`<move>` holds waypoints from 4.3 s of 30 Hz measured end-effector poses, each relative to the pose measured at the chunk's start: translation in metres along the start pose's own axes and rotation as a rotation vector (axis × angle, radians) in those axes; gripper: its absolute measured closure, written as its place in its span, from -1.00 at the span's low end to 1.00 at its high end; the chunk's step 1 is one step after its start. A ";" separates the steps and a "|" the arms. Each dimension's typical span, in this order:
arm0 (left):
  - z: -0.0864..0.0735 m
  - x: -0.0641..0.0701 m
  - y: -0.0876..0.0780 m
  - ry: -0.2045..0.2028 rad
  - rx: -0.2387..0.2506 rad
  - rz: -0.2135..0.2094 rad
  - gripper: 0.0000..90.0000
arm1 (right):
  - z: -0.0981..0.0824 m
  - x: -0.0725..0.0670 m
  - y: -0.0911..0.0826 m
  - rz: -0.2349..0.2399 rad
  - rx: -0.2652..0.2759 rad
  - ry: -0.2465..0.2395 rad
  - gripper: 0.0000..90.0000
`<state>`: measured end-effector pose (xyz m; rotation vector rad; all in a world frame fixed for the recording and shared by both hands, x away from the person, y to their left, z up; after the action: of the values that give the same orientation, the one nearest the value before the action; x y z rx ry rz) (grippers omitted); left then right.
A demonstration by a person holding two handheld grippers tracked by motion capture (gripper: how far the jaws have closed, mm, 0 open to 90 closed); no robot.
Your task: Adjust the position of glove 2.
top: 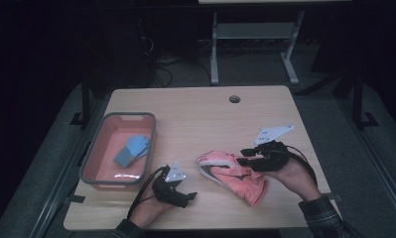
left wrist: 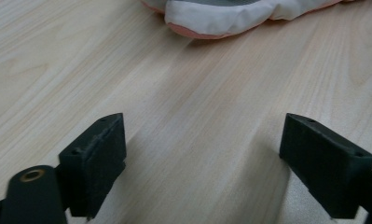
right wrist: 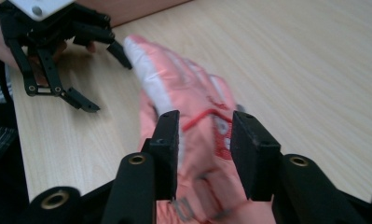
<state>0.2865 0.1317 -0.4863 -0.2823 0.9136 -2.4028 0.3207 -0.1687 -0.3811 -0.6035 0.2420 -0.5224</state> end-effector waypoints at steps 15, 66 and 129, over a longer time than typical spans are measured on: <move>0.029 0.020 -0.005 -0.039 0.037 -0.109 0.99 | -0.057 0.035 -0.038 -0.116 0.005 0.130 1.00; 0.068 -0.017 0.026 -0.037 0.045 -0.015 0.84 | -0.091 -0.030 0.013 0.119 -0.143 0.049 0.95; 0.078 0.010 -0.032 0.027 0.083 -0.283 0.28 | -0.067 -0.014 -0.017 0.196 0.037 0.050 0.65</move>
<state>0.2940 0.1026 -0.4068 -0.3699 0.8290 -2.7017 0.2784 -0.2049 -0.4234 -0.5252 0.3346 -0.3524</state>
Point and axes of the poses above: each handheld gripper's, and its own axes: y roughly forward along the jaws, z roughly out of its top, x roughly to its right, the point moved 2 cm from there along y, roughly forward along the jaws, and after that the axes turned 5 degrees about x, right-handed, at the moved point
